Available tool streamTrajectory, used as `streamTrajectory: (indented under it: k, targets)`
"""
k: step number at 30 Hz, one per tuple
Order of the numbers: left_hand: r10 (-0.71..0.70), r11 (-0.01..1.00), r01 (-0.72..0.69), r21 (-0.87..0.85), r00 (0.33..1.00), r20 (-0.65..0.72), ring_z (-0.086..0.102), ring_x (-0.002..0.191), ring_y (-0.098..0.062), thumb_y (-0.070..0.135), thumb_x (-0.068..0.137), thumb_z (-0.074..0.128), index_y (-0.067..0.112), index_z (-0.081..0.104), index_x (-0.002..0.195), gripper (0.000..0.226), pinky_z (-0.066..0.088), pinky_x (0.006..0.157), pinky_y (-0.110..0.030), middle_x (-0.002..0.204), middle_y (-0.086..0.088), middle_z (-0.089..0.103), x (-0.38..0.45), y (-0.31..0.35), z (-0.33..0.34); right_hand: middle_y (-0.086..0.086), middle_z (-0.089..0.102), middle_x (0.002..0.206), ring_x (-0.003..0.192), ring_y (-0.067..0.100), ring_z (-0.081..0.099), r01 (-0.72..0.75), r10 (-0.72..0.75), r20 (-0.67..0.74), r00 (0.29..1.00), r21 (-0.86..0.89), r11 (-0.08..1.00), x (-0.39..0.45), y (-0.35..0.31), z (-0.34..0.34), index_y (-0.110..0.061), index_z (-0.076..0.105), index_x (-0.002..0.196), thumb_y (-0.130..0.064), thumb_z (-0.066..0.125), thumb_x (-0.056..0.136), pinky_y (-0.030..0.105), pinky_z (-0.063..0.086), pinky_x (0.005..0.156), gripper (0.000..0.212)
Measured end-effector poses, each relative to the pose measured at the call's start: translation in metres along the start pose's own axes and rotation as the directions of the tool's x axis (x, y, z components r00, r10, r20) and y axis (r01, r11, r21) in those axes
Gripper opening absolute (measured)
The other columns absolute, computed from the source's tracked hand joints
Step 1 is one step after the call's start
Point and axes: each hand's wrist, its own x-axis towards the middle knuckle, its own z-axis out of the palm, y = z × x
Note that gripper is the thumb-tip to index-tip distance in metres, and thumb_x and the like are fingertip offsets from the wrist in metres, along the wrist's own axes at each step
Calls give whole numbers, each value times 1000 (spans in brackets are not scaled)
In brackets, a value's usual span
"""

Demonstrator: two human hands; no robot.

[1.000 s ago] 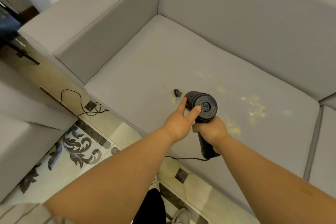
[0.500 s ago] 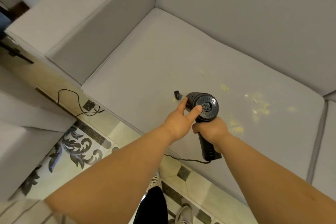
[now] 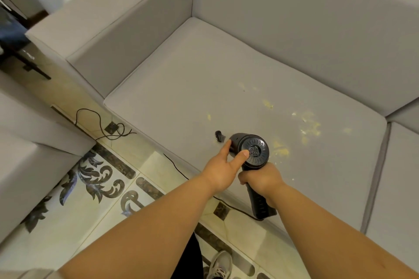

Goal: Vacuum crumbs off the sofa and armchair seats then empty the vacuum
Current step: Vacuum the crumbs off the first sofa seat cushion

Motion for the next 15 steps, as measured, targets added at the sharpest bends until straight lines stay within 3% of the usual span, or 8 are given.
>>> streamTrajectory:
  k: [10,15]
  targets:
    - [4,1000,-4,-1,1000,0,29,140,-19,60,88,49,30,15,151,78,24,109,-29,154,1,30,-17,4,14,10,62,77,72,28,56,48,-49,-24,999,-38,998,-19,12,-11,-15,61,82,-6,72,66,33,46,64,21]
    - [22,999,-22,-32,1000,0,27,141,-18,61,87,49,34,12,151,79,22,99,-22,155,3,26,-14,12,0,7,63,79,73,24,56,89,-90,-33,995,-47,995,-17,-6,-11,-17,63,89,-7,72,67,31,43,62,26]
